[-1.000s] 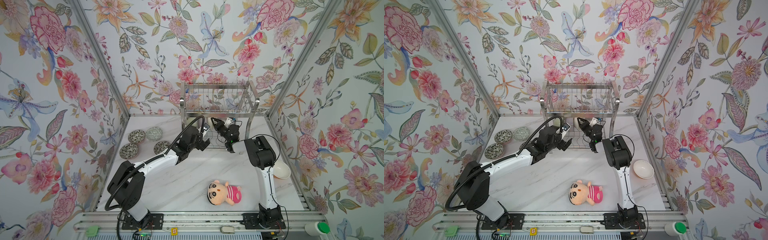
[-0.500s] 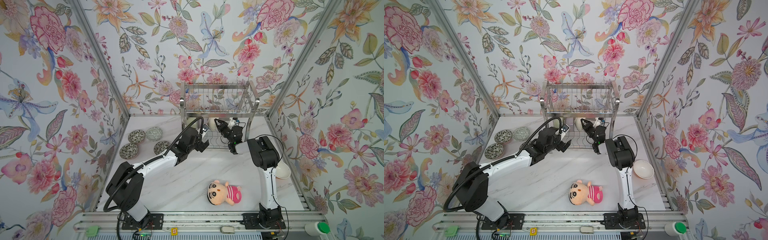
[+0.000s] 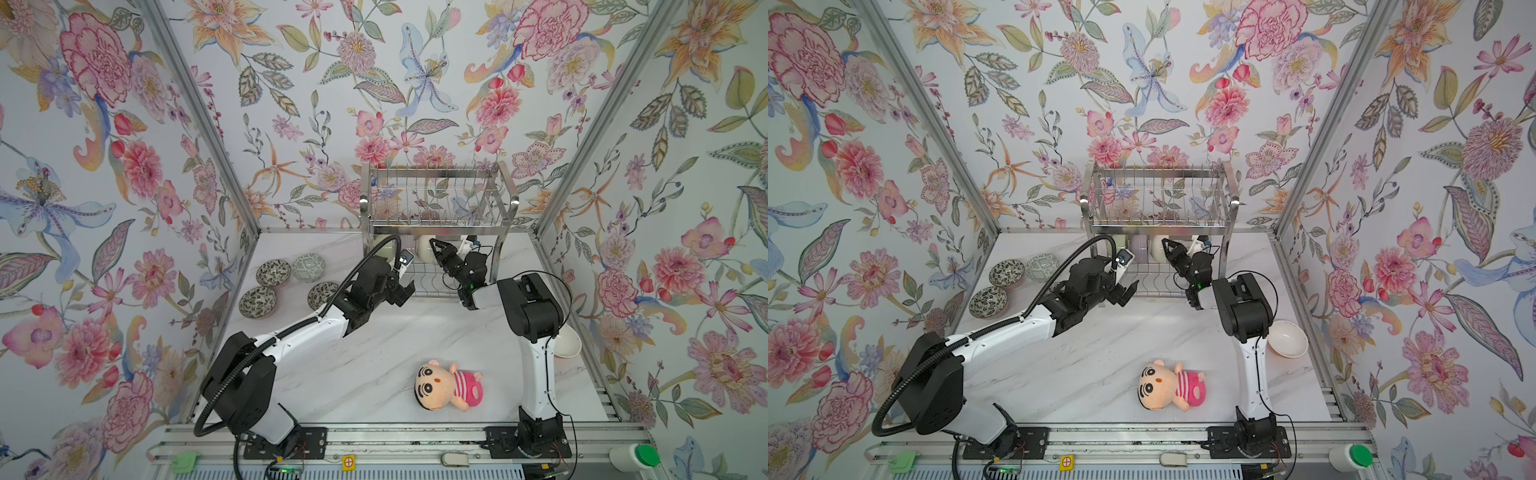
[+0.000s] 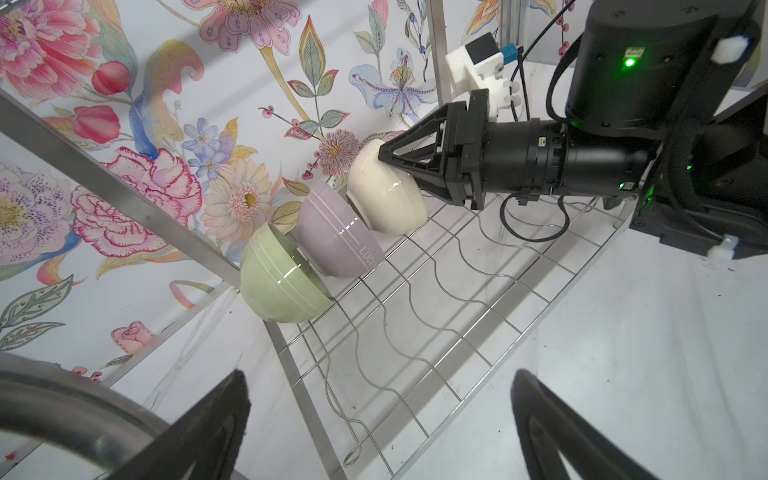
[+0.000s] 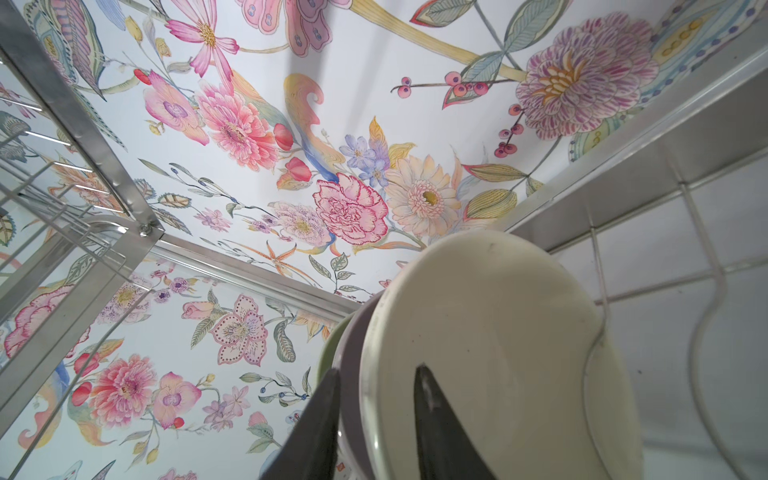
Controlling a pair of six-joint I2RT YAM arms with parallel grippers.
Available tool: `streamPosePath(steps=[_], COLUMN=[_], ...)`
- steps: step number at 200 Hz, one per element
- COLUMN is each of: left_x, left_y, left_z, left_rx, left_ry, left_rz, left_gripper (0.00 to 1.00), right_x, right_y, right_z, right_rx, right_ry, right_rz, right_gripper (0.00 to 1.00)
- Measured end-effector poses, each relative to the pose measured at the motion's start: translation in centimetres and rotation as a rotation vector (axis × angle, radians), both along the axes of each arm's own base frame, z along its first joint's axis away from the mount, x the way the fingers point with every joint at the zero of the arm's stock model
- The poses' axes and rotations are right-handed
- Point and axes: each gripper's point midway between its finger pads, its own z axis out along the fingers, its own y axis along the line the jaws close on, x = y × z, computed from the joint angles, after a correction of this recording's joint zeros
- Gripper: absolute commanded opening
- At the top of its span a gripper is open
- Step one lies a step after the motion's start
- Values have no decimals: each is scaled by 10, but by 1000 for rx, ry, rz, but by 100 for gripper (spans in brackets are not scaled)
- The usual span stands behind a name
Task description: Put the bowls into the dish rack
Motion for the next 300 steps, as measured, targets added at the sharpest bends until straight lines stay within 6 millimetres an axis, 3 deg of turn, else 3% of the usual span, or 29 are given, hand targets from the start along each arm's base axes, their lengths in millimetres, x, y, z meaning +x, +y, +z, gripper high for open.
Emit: streamPosePath(steps=[115, 202, 250, 277, 300], left_x=[-16, -24, -28, -29, -30], left_y=[15, 25, 30, 30, 31], left_z=[2, 6, 3, 6, 6], left_rx=[-34, -52, -57, -66, -70], left_ry=[17, 14, 22, 20, 21], left_rz=[19, 44, 48, 50, 51], left_gripper=[99, 100, 99, 99, 99], right_x=[-14, -16, -29, -42, -45], right_y=[-5, 2, 28, 45, 45], right_z=[14, 0, -7, 3, 16], right_rx=[-50, -123, -188, -209, -218], right_ry=[8, 49, 72, 60, 36], right_rz=[-6, 2, 75, 138, 145], right_gripper=[39, 39, 39, 39, 39])
